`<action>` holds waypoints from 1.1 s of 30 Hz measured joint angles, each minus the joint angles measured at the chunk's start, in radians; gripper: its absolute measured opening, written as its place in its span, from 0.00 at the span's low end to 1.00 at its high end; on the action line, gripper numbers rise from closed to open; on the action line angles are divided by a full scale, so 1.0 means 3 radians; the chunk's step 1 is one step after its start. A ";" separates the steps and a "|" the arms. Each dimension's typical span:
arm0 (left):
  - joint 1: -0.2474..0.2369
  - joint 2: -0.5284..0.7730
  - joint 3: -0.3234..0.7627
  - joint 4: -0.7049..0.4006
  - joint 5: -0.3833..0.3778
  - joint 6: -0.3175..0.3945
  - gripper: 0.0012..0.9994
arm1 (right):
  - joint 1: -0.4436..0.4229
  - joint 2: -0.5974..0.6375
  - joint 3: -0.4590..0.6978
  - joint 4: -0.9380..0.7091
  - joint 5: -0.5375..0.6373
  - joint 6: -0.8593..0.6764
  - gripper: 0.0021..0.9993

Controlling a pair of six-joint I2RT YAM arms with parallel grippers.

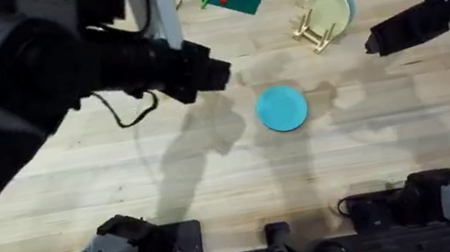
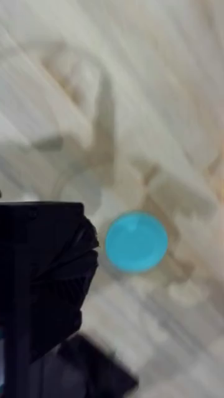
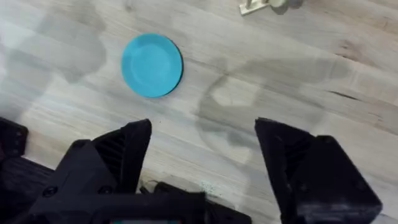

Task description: Pick up the plates from the table one by one and place each into a slot on the dish rack.

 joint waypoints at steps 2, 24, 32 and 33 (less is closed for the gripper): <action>0.0000 0.0134 0.0000 0.0010 0.0238 -0.0031 0.04 | 0.0000 0.0000 0.0000 -0.0008 0.0000 0.0007 1.00; 0.0000 0.1626 0.0000 0.0647 0.1581 0.0111 0.04 | 0.0000 0.0000 0.0000 -0.0025 0.0000 0.0009 1.00; 0.0000 0.2051 0.0000 0.0897 0.1630 0.0124 0.04 | 0.0000 -0.0001 0.0000 -0.0025 0.0000 0.0009 1.00; 0.0000 0.2091 0.0000 0.0923 0.1661 0.0129 0.04 | 0.0000 0.0000 0.0000 -0.0025 0.0000 0.0009 1.00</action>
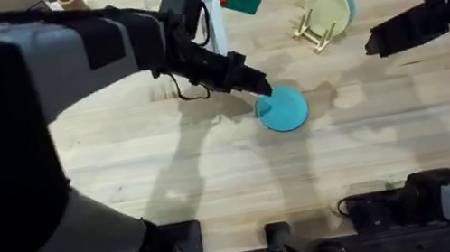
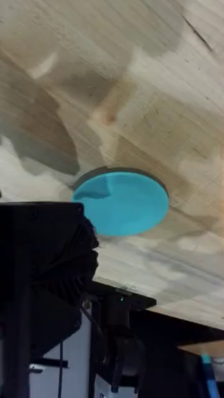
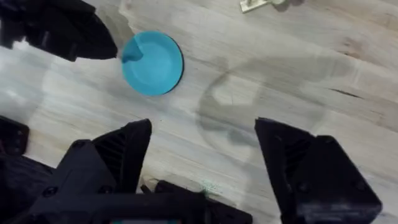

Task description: Pick up the plates from the table one by one and place each into a slot on the dish rack.

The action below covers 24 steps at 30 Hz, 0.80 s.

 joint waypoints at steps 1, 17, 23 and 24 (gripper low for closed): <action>0.0000 0.0034 0.0001 0.0018 0.0022 0.0001 0.04 | 0.0000 0.0000 0.0000 0.0000 0.0000 0.0000 1.00; -0.0053 0.0431 0.0000 0.0157 0.0099 0.0006 0.04 | 0.0000 0.0000 0.0000 0.0001 0.0000 0.0000 1.00; -0.0065 0.0508 0.0000 0.0183 0.0105 0.0012 0.04 | 0.0000 0.0000 0.0000 0.0001 0.0000 0.0000 1.00; -0.0065 0.0545 0.0000 0.0188 0.0106 0.0014 0.04 | 0.0000 -0.0001 0.0000 0.0001 0.0000 0.0000 1.00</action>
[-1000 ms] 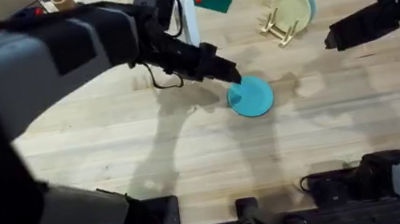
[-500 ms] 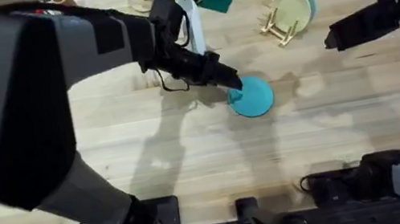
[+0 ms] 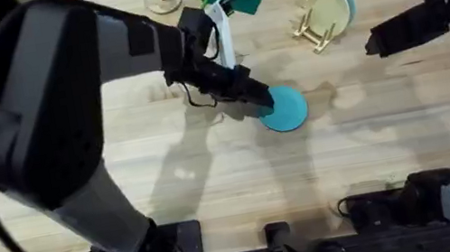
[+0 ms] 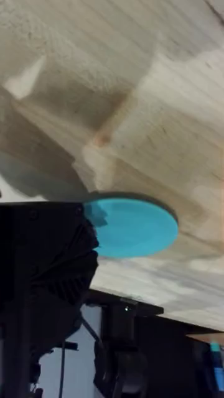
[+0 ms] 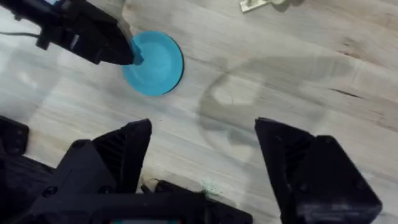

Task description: Pick up the plates from the table one by one and place each into a slot on the dish rack.

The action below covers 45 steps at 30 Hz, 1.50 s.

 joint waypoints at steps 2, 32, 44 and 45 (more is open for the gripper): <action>0.0000 0.0077 0.0000 0.0016 0.0000 0.0000 0.04 | 0.0000 0.0001 0.0000 0.0001 0.0000 0.0000 1.00; 0.0004 0.0336 0.0011 0.0153 0.0287 0.0000 0.04 | 0.0000 0.0001 -0.0008 0.0007 -0.0006 0.0065 1.00; 0.0000 0.0336 0.0019 0.0148 0.0262 -0.0013 0.04 | 0.0000 -0.0003 -0.0972 0.0700 -0.0592 0.0376 1.00; 0.0000 0.0336 0.0022 0.0147 0.0261 -0.0014 0.04 | 0.0000 -0.0003 -0.1029 0.0749 -0.0642 0.0392 1.00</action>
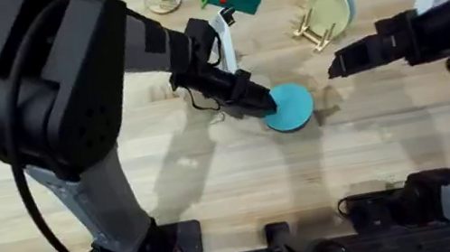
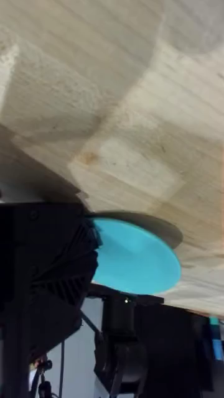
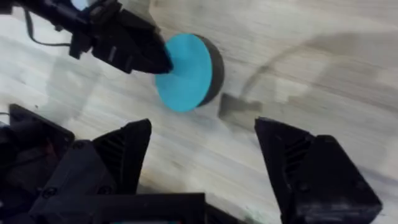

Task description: Pick up the plates from the table one by one and place each into a slot on the dish rack.

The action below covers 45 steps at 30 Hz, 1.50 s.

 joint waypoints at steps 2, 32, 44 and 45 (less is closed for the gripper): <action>0.0000 0.0000 0.0000 0.0000 -0.0001 -0.0002 0.04 | 0.0000 0.0000 -0.0111 0.0099 -0.0084 0.0027 1.00; 0.0000 0.0000 0.0011 0.0025 -0.0047 -0.0192 0.04 | 0.0001 0.0000 -0.1388 0.1384 -0.0492 0.0836 1.00; 0.0000 0.0000 0.0011 0.0025 -0.0048 -0.0201 0.04 | 0.0303 0.0003 -0.1457 0.1830 -0.0489 0.1368 1.00; 0.0000 0.0000 0.0011 0.0025 -0.0048 -0.0200 0.04 | 0.0334 0.0012 -0.1457 0.1851 -0.0477 0.1423 1.00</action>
